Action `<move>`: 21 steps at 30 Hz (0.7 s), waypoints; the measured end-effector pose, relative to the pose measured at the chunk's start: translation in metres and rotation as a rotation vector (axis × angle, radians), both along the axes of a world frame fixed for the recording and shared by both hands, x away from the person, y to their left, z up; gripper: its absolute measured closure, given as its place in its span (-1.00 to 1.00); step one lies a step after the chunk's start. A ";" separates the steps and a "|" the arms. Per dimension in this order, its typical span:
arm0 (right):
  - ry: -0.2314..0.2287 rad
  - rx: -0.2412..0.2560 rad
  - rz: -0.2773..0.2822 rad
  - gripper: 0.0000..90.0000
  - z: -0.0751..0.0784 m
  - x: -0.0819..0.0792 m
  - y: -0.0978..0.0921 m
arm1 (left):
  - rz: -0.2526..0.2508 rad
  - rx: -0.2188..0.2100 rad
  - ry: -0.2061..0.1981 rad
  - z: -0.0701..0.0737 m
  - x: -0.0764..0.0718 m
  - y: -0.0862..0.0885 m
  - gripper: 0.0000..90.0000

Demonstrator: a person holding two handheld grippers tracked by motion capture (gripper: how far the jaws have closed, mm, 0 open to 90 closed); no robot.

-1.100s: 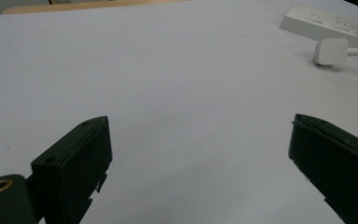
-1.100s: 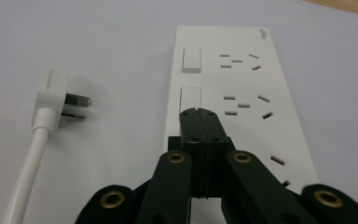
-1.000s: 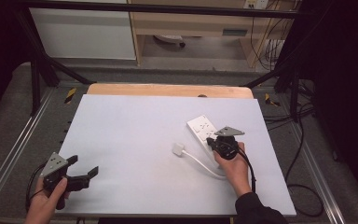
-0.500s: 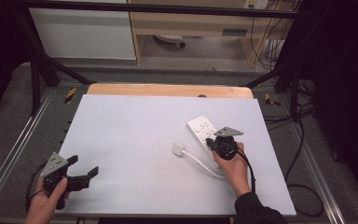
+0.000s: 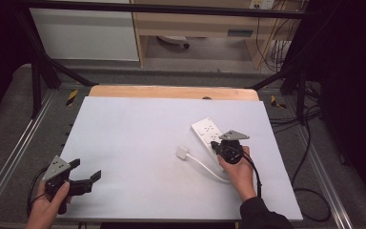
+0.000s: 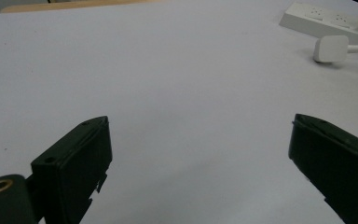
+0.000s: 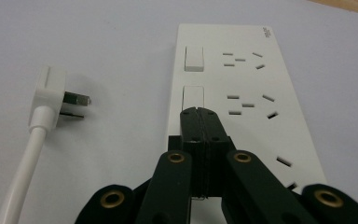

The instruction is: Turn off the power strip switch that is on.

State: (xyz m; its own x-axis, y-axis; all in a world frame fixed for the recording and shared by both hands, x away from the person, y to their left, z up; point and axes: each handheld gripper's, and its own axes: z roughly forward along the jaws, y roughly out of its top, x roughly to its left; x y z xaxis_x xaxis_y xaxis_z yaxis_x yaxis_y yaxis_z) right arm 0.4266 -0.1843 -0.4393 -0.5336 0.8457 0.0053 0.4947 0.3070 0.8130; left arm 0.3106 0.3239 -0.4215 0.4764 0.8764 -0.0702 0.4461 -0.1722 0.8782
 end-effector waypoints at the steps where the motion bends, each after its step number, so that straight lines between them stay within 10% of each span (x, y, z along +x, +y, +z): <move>1: 0.000 0.001 -0.002 1.00 0.000 0.000 0.000 | -0.001 0.001 -0.001 0.000 0.000 0.000 -0.87; 21: -0.003 0.001 0.001 1.00 -0.001 0.000 0.000 | -0.005 0.002 -0.001 0.000 0.000 0.000 -0.87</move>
